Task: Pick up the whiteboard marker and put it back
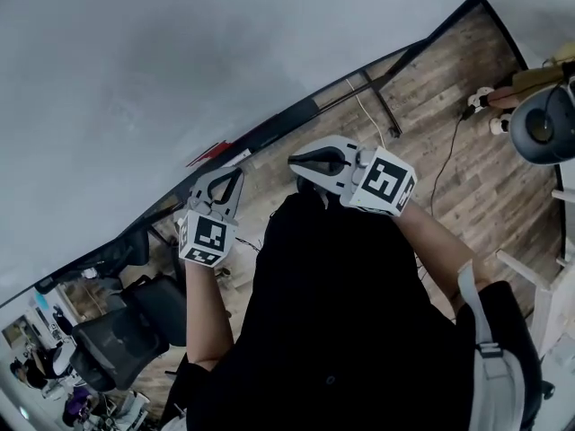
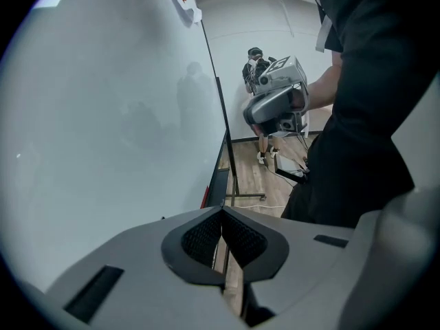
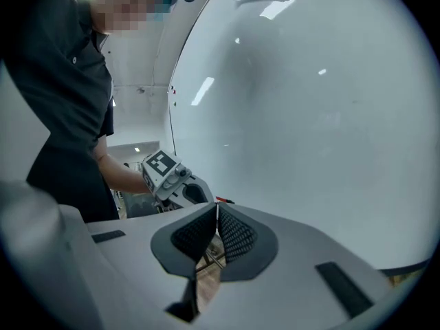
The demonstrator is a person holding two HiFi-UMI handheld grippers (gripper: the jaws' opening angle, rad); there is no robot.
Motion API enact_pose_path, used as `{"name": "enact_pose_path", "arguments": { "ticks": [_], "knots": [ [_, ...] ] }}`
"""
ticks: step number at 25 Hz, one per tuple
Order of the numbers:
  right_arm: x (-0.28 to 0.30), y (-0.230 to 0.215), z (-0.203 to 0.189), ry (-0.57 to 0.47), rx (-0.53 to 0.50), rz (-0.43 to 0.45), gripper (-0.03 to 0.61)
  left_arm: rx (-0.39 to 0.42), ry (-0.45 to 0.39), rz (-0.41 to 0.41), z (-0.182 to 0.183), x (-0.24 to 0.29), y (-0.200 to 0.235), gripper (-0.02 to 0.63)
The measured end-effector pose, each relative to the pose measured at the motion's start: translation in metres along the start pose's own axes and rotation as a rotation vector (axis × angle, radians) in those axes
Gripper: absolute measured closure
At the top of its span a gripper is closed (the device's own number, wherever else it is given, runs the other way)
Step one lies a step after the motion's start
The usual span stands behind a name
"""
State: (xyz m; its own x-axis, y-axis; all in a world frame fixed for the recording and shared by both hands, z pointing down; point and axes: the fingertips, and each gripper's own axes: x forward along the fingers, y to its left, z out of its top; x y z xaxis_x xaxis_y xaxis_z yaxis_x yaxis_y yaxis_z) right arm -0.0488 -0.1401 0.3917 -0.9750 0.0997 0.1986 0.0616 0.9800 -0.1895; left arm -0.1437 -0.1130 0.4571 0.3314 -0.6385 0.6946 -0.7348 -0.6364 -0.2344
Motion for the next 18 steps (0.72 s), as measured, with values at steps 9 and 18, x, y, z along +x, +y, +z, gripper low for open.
{"name": "enact_pose_path", "arguments": {
  "ticks": [9, 18],
  "knots": [
    [0.019, -0.01, -0.011, -0.006, -0.002, -0.041, 0.557, 0.051, 0.065, -0.003, -0.02, 0.015, 0.013, 0.597],
    [0.02, -0.036, -0.014, -0.043, 0.028, -0.147, 0.557, 0.122, 0.19, -0.065, -0.06, 0.043, 0.004, 0.528]
  ]
}}
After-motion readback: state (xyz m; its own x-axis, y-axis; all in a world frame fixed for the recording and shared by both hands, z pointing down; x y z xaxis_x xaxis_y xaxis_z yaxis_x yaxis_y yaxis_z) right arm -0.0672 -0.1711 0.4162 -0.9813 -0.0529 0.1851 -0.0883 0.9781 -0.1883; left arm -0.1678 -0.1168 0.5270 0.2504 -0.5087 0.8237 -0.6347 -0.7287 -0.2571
